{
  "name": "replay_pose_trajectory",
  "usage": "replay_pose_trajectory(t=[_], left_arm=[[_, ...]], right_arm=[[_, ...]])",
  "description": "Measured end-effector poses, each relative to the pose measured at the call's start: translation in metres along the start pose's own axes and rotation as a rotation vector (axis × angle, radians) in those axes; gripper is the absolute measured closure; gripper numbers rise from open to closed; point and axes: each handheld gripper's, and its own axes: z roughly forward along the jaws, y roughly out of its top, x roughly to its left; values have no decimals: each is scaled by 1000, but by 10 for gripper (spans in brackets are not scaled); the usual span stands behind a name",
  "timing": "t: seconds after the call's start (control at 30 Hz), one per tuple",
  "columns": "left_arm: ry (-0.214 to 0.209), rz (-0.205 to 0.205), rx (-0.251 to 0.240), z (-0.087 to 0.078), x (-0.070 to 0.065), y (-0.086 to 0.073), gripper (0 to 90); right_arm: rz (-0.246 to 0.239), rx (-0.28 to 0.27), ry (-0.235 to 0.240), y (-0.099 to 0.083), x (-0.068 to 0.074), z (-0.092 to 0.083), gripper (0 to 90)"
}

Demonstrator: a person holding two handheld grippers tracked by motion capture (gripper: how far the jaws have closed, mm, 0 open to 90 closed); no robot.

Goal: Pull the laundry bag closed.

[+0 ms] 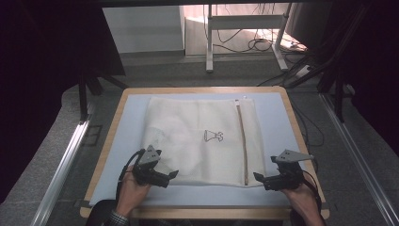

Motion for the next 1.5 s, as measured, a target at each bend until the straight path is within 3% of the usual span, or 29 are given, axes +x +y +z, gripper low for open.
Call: replay_pose_trajectory(t=[0.17, 0.37, 0.57, 0.8, 0.97, 1.13, 1.33, 1.5], left_arm=[[0, -17, -13, -16, -1, -8, 2], [2, -58, 25, -20, 1, -12, 12], [14, -43, 25, -18, -1, -12, 12], [25, -44, 26, -16, 2, -13, 12], [26, -42, 29, -14, 1, -12, 14], [27, -25, 39, -12, -1, -12, 14], [28, -28, 36, -12, 2, -12, 17], [28, -25, 32, -12, 1, -12, 17]], right_arm=[[-27, 7, -1, 0, 2, 3, 42], [-27, 21, 22, -2, -1, 7, 20], [-30, 43, 34, -3, 0, 11, 0], [-30, 30, 38, -3, 0, 11, 2], [-45, 49, 71, -3, 0, 13, 11], [-59, 48, 63, -2, 2, 12, 12], [-43, 51, 77, -2, 1, 14, 13], [-65, 60, 66, -1, 7, 18, 13]])
